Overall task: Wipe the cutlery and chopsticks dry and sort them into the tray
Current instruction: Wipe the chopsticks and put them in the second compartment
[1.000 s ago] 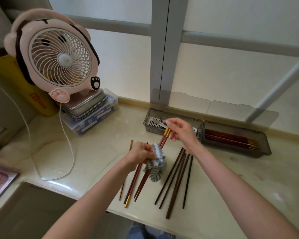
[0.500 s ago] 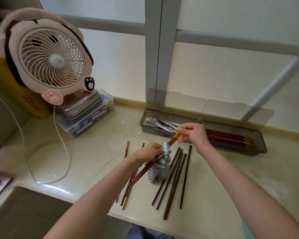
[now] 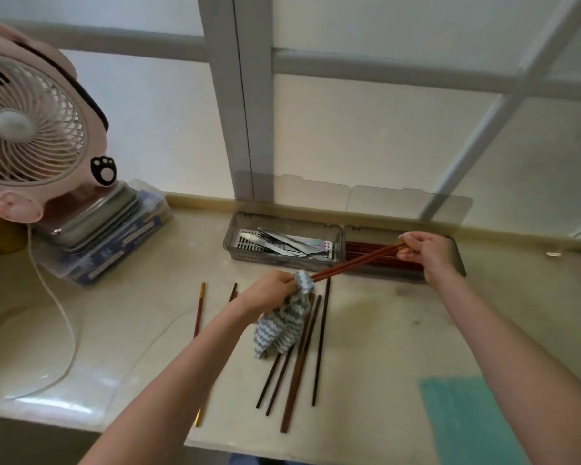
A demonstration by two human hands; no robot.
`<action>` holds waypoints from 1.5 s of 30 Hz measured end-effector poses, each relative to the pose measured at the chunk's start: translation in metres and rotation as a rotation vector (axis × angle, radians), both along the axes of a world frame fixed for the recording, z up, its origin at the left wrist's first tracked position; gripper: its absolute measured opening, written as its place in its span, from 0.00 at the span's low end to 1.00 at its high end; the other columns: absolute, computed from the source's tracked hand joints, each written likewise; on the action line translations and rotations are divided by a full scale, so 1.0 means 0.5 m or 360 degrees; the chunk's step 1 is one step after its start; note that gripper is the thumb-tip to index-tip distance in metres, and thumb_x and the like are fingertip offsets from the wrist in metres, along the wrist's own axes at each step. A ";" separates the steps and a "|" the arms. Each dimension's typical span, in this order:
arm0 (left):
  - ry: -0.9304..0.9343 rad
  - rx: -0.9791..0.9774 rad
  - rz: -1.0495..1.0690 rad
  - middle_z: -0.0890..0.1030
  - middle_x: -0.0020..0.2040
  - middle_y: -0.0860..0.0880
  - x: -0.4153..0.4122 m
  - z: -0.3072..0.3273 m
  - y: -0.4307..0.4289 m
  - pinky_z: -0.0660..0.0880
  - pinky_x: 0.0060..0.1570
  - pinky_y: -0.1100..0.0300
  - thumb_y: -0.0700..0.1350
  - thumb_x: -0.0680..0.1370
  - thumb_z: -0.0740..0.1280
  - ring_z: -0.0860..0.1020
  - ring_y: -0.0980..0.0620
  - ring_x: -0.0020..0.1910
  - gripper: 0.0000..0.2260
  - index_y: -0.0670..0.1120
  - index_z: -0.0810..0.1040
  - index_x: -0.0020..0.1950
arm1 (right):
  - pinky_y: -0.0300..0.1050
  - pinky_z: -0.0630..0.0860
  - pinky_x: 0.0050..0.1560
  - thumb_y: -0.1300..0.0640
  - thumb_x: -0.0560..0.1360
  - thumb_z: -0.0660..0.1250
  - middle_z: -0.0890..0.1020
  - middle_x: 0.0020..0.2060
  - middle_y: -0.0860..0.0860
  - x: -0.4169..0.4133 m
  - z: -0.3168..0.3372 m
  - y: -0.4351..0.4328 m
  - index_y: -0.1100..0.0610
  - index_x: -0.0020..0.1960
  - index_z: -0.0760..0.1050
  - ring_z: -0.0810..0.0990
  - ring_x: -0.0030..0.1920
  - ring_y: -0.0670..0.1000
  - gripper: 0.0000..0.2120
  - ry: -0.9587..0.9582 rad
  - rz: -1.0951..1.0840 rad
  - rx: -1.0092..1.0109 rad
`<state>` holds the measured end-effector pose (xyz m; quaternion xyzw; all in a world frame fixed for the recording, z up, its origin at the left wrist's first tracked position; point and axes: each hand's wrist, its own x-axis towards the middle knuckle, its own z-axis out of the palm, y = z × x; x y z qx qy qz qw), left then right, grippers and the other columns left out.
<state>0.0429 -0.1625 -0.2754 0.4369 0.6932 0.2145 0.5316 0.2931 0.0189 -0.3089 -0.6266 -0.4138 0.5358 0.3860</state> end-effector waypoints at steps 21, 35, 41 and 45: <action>-0.0276 0.0239 0.1102 0.80 0.39 0.46 -0.011 -0.031 -0.023 0.74 0.39 0.58 0.41 0.81 0.57 0.78 0.51 0.38 0.11 0.43 0.76 0.42 | 0.59 0.75 0.55 0.58 0.76 0.62 0.74 0.61 0.60 0.120 -0.165 0.114 0.58 0.67 0.64 0.77 0.57 0.64 0.21 -0.1251 -0.0103 -0.0005; -0.0387 0.1199 0.1729 0.78 0.40 0.49 -0.147 0.073 -0.109 0.74 0.42 0.59 0.39 0.80 0.58 0.76 0.54 0.40 0.09 0.46 0.76 0.44 | 0.45 0.73 0.42 0.65 0.68 0.60 0.77 0.40 0.51 -0.241 -0.115 -0.189 0.57 0.44 0.77 0.76 0.40 0.52 0.09 -0.0858 0.0906 0.1578; -0.0464 0.1246 0.1840 0.79 0.43 0.47 -0.192 0.066 -0.149 0.77 0.47 0.60 0.37 0.80 0.58 0.78 0.54 0.42 0.09 0.45 0.77 0.46 | 0.52 0.74 0.53 0.67 0.72 0.61 0.74 0.60 0.56 -0.403 -0.166 -0.377 0.58 0.60 0.74 0.74 0.57 0.57 0.17 -0.1024 0.2690 0.1435; -0.0469 0.1234 0.1915 0.80 0.40 0.49 -0.225 0.056 -0.187 0.78 0.44 0.60 0.37 0.80 0.58 0.78 0.54 0.40 0.10 0.45 0.78 0.46 | 0.52 0.75 0.47 0.70 0.67 0.65 0.76 0.55 0.59 -0.446 -0.199 -0.413 0.60 0.59 0.75 0.76 0.50 0.60 0.21 -0.1088 0.2939 0.1855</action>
